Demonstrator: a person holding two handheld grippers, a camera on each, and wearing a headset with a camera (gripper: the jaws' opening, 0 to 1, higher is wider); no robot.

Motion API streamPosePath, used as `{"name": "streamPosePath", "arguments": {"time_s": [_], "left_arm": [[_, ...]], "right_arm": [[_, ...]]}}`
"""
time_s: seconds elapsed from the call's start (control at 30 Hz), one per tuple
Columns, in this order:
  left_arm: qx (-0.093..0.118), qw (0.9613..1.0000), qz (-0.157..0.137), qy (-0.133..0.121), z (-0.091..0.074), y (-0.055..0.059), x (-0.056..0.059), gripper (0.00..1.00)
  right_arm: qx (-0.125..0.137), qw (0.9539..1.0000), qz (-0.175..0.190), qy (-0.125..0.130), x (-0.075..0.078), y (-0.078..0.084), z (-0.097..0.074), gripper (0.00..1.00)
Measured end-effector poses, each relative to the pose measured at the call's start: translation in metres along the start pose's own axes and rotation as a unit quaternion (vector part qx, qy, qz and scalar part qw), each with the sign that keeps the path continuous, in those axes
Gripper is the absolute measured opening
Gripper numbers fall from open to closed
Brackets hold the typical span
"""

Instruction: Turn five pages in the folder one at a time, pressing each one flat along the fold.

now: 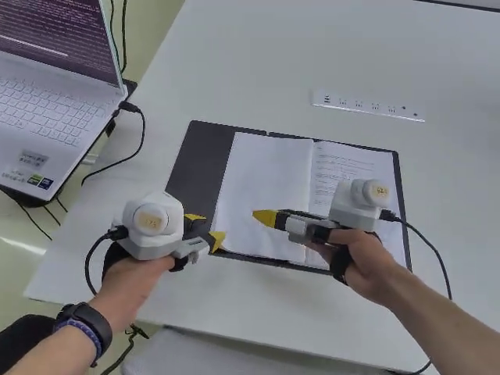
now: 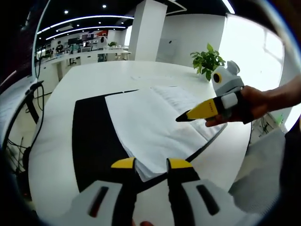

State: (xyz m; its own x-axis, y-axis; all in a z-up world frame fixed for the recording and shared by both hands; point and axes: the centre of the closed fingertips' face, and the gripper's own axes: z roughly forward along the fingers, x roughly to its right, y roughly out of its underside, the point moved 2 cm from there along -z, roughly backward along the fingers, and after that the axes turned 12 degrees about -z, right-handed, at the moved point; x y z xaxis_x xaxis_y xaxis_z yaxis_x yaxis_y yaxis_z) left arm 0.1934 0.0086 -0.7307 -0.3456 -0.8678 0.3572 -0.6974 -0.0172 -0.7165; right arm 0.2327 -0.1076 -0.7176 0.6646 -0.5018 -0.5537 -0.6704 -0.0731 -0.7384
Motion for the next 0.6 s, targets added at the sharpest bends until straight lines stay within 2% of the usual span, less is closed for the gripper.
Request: {"name": "streamPosePath", "arguments": {"time_s": [0.27, 0.4, 0.6], "left_arm": [[-0.023, 0.9997, -0.001, -0.001, 0.026, 0.011, 0.002, 0.06], [-0.049, 0.9986, 0.018, -0.005, 0.023, 0.021, 0.011, 0.0], [-0.069, 0.9972, 0.021, -0.02, 0.019, 0.035, 0.005, 0.0]], "right_arm": [[0.008, 0.9997, 0.013, 0.02, 0.011, 0.008, -0.027, 0.44], [0.007, 0.9995, 0.018, 0.026, 0.015, 0.011, -0.033, 0.44], [0.011, 0.9993, 0.024, 0.025, 0.015, 0.011, -0.034, 0.43]]}}
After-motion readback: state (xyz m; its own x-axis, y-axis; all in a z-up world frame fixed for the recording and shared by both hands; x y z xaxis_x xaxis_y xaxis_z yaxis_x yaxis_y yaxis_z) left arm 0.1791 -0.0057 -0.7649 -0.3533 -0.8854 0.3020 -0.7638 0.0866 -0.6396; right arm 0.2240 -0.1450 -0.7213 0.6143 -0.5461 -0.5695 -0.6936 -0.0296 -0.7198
